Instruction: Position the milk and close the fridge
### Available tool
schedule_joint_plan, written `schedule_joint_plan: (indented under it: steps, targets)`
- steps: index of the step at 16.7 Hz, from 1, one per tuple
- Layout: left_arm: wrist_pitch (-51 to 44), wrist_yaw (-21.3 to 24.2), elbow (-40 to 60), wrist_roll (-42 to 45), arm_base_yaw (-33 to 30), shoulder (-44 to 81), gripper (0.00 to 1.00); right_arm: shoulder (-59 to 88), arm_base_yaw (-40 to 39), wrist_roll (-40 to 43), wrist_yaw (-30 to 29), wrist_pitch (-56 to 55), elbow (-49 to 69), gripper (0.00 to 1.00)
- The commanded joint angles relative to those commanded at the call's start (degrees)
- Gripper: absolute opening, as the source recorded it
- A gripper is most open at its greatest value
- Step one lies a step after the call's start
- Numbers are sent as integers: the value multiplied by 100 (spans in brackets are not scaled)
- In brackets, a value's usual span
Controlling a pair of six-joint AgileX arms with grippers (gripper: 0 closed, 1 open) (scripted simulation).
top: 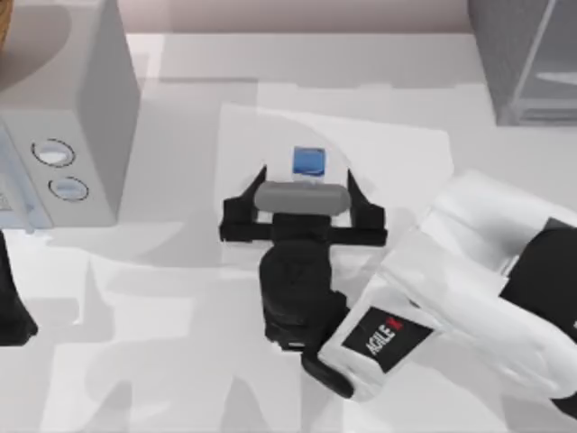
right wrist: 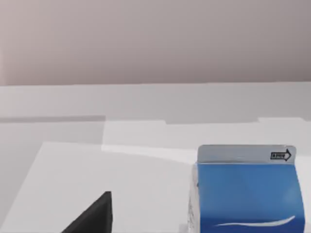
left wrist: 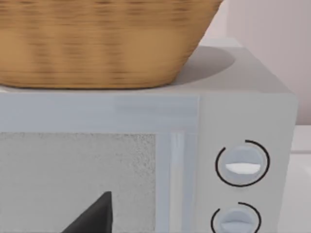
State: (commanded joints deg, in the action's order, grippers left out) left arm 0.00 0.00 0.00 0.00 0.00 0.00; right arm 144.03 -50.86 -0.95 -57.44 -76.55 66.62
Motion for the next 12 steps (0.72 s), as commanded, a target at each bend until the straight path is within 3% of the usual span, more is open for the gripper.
schedule_joint_plan:
  steps: [6, 12]
  targets:
    - [0, 0, 0, 0, 0, 0, 100, 33, -12, -1, 11, 10, 32, 100]
    - [0, 0, 0, 0, 0, 0, 100, 262, 398, 12, 392, 369, 653, 100]
